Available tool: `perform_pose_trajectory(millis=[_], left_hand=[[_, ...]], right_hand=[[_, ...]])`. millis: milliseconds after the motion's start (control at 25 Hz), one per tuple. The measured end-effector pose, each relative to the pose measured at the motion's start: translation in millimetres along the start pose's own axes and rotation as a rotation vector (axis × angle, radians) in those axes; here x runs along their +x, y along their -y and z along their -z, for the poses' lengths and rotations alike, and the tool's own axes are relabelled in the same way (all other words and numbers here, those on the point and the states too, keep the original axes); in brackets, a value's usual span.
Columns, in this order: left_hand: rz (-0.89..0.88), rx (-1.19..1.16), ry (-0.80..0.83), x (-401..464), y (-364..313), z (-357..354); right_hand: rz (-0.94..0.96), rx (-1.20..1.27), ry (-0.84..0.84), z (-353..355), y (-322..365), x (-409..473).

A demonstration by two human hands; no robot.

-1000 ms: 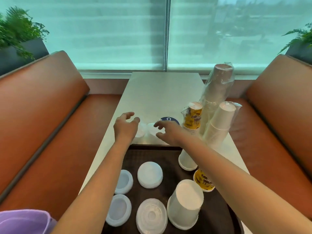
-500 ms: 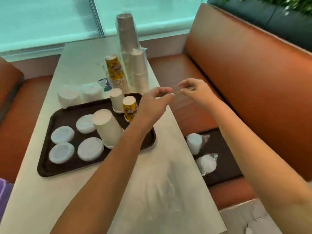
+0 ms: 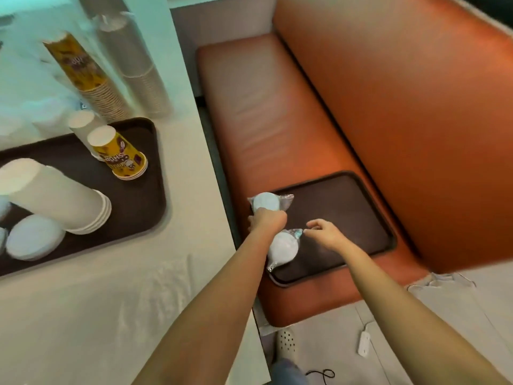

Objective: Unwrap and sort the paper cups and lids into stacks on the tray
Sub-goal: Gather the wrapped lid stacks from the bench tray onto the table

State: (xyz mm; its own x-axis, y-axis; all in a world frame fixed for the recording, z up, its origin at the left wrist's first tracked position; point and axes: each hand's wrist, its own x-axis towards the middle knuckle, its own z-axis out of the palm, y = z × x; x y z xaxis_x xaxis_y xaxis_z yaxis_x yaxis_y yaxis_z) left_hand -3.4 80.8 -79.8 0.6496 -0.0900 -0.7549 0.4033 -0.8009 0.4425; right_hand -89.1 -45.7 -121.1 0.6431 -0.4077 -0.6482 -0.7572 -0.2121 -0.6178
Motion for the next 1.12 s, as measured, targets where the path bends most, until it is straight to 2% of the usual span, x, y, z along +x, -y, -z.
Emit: perform_pose_trajectory(millis=[80, 200, 320, 480, 680, 840, 1000, 1120], left_hand=[[0.07, 0.135, 0.017, 40.7, 9.7, -24.5], [0.11, 0.328, 0.11, 45.4, 15.7, -41.8], [0.155, 0.415, 0.225, 56.0, 21.8, -54.7], [0.115, 0.204, 0.272, 72.5, 31.9, -65.5], [0.167, -0.055, 0.339, 63.7, 35.9, -63.4], [0.154, -0.162, 0.353, 38.6, 18.6, -49.9], [-0.105, -0.125, 0.28, -3.4, -13.4, -9.9], [-0.34, -0.294, 0.277, -44.4, -27.7, 44.9]], right_hand=[[-0.096, 0.112, 0.039, -10.6, -18.5, 14.6], [-0.233, 0.311, 0.123, -27.8, -47.6, 39.2], [-0.267, 0.395, 0.233, -47.8, -74.5, 53.9], [-0.275, 0.491, 0.386, -66.4, -83.1, 61.6], [-0.279, 0.672, 0.321, -73.9, -94.1, 53.0], [-0.158, 0.732, 0.227, -52.2, -73.8, 35.7], [0.094, 0.732, 0.235, -4.2, -17.0, 7.7], [0.358, 0.695, 0.358, 27.4, 50.8, -27.9]])
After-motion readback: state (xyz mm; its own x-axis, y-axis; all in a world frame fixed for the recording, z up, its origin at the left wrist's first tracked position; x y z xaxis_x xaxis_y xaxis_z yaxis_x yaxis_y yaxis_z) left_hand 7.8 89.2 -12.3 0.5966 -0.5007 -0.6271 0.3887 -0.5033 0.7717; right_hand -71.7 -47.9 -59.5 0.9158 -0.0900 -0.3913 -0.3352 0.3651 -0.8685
